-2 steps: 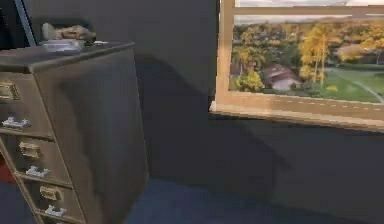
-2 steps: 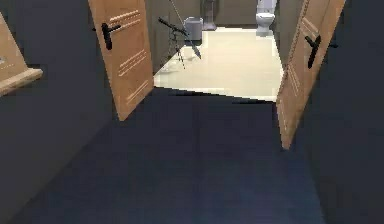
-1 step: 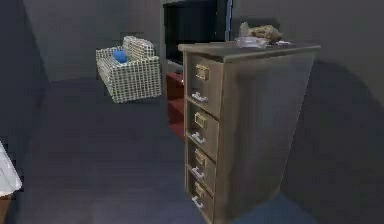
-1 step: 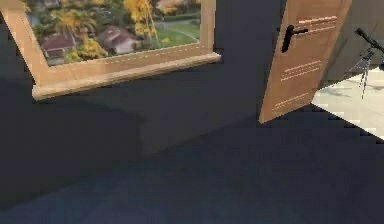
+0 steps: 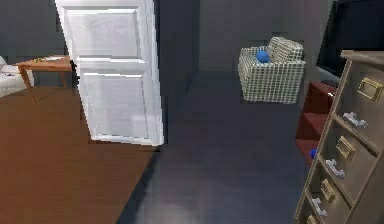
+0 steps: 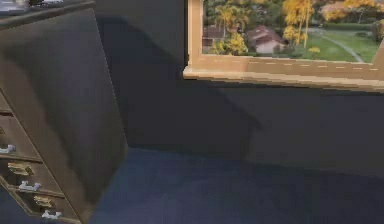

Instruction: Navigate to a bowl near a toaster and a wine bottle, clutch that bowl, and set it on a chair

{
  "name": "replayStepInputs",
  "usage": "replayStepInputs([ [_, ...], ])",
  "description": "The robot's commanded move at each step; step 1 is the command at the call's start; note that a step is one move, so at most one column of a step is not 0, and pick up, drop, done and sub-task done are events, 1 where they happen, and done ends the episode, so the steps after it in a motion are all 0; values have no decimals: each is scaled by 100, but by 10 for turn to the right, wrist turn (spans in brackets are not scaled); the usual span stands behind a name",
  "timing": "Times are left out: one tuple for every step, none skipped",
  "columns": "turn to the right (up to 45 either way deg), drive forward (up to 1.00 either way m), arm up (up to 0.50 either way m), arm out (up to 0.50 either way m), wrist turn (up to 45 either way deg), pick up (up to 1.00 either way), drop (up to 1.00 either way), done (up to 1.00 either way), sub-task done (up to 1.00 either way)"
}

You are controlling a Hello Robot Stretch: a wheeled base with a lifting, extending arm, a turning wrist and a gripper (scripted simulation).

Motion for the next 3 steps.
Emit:
replayStepInputs([
  [0,55,0,0,0,0,0,0,0],
  [-240,0,0,0,0,0,0,0,0],
  [0,60,0,0,0,0,0,0,0],
])
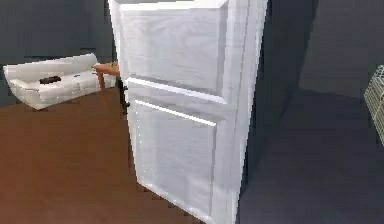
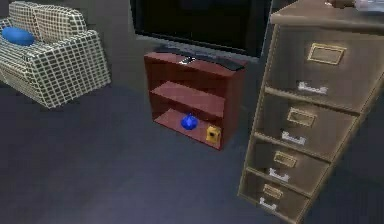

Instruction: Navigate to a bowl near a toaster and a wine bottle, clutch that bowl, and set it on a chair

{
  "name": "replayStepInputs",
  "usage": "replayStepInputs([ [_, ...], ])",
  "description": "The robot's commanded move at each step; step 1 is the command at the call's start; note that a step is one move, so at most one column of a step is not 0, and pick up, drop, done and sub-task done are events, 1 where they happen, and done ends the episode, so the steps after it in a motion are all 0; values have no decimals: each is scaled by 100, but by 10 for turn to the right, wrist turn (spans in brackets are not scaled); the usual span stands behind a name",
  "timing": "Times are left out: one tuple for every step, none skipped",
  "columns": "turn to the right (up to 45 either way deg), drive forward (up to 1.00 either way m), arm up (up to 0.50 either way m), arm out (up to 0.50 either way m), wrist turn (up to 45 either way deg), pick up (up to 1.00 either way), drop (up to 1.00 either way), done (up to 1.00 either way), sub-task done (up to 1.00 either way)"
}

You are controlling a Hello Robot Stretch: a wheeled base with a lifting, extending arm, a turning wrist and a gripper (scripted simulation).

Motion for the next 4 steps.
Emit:
replayStepInputs([
  [-450,0,0,0,0,0,0,0,0],
  [-120,0,0,0,0,0,0,0,0],
  [0,100,0,0,0,0,0,0,0],
  [0,50,0,0,0,0,0,0,0],
])
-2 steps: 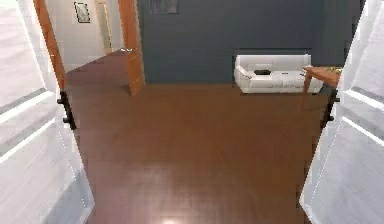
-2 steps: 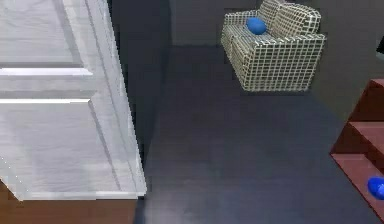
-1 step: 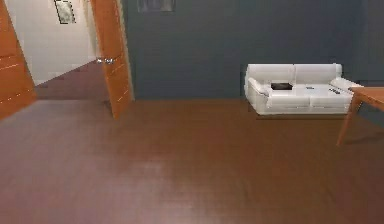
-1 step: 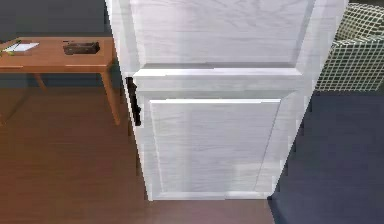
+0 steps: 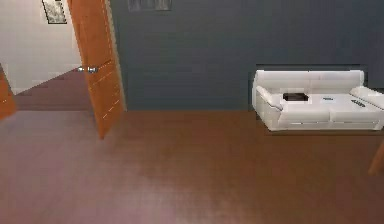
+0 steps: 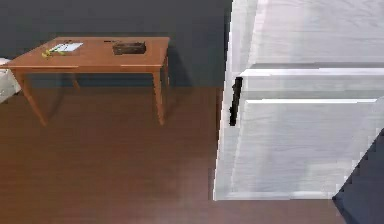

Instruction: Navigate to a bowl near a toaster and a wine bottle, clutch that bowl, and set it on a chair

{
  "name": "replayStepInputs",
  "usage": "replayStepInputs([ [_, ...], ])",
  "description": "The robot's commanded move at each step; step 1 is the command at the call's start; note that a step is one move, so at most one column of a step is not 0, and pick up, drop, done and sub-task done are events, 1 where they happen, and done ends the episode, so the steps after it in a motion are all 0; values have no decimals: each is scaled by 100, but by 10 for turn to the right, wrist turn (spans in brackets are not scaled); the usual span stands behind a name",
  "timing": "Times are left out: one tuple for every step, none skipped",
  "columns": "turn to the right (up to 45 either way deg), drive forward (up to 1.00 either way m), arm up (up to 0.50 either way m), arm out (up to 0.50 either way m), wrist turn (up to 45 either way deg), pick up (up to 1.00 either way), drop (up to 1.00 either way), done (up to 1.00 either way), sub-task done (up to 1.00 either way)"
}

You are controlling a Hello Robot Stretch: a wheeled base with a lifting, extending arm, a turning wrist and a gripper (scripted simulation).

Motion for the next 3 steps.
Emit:
replayStepInputs([
  [-450,0,0,0,0,0,0,0,0],
  [-270,0,0,0,0,0,0,0,0],
  [0,100,0,0,0,0,0,0,0],
])
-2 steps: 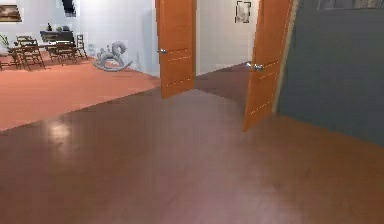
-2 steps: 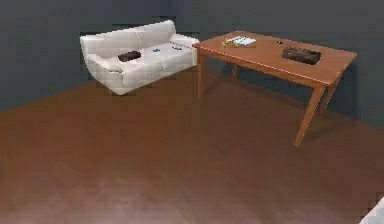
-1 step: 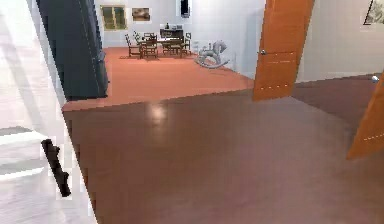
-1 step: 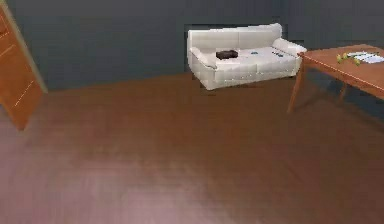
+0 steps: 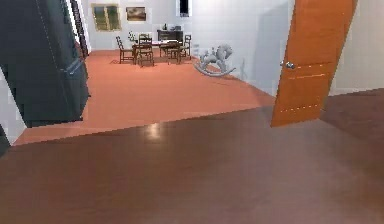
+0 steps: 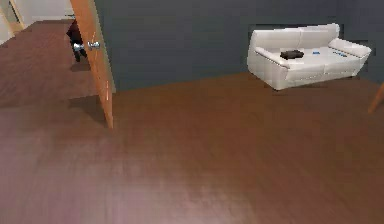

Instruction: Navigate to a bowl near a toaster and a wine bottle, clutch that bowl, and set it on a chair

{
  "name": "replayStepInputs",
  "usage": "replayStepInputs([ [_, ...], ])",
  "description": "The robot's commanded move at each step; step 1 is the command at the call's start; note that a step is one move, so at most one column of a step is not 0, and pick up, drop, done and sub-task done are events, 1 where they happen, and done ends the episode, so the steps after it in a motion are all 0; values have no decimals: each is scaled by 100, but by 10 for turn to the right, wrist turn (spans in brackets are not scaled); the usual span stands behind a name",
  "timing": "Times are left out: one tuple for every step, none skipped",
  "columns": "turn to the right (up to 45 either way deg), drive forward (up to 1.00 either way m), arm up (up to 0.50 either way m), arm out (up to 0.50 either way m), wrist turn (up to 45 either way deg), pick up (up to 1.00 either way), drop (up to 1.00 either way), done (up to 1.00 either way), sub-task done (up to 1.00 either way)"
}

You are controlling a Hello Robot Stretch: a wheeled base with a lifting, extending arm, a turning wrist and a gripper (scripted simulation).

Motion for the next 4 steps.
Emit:
replayStepInputs([
  [-120,0,0,0,0,0,0,0,0],
  [0,20,0,0,0,0,0,0,0],
  [-90,0,0,0,0,0,0,0,0],
  [0,100,0,0,0,0,0,0,0],
])
